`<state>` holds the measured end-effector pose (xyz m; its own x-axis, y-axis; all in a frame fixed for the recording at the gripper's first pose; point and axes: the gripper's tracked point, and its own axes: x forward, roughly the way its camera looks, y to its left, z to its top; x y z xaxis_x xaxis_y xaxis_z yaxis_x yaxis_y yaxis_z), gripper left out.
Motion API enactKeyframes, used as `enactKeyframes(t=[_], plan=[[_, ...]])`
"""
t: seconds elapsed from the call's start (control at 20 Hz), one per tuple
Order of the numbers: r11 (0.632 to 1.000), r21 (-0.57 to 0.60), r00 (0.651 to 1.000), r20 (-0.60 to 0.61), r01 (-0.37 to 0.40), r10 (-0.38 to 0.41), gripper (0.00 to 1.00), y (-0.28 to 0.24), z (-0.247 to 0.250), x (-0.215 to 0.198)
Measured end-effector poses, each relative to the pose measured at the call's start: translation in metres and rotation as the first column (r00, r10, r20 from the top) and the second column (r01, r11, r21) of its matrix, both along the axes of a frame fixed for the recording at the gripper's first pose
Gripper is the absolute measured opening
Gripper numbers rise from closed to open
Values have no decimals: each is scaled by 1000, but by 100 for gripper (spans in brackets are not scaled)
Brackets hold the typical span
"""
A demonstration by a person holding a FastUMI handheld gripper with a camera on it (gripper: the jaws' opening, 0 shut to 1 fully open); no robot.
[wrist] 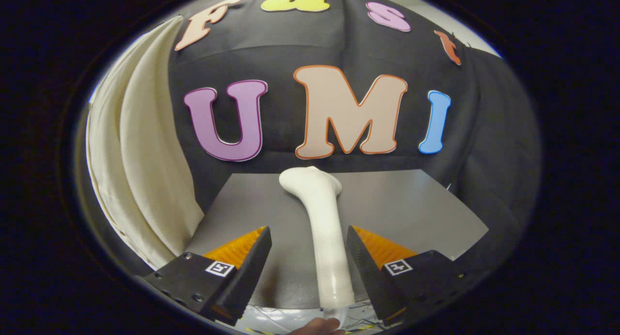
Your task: Iron the clothes twice with a garment steamer, once on the left side and once on the right side.
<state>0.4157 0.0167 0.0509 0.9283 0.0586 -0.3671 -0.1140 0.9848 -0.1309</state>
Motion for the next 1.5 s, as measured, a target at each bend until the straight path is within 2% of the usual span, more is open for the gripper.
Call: enactKeyframes(t=[0.1, 0.25, 0.3, 0.45, 0.5, 0.6, 0.7, 0.8, 0.9, 1.0, 1.25, 1.5], plan=[[999, 35, 1000, 11, -25, 25, 96, 6, 7, 20], [999, 38, 998, -69, 8, -5, 94, 1, -6, 41], [999, 41, 995, -99, 10, -6, 84, -1, -13, 45], [998, 55, 986, -166, 44, -34, 67, -7, -29, 49], [997, 40, 978, -200, 68, -58, 61, -12, -38, 48], [998, -24, 974, -217, 55, -59, 49, -13, -38, 46], [997, 1, 975, -210, 77, -75, 44, -11, -38, 47], [990, -37, 974, -176, 135, -140, 37, -25, -32, 46], [990, 11, 984, -116, 140, -138, 35, -25, -21, 47], [991, 38, 990, -64, 129, -126, 33, -19, -7, 32], [992, 53, 993, -8, 116, -116, 31, 7, 7, -33], [998, 50, 996, 76, 47, -50, 31, 66, 22, -119]])
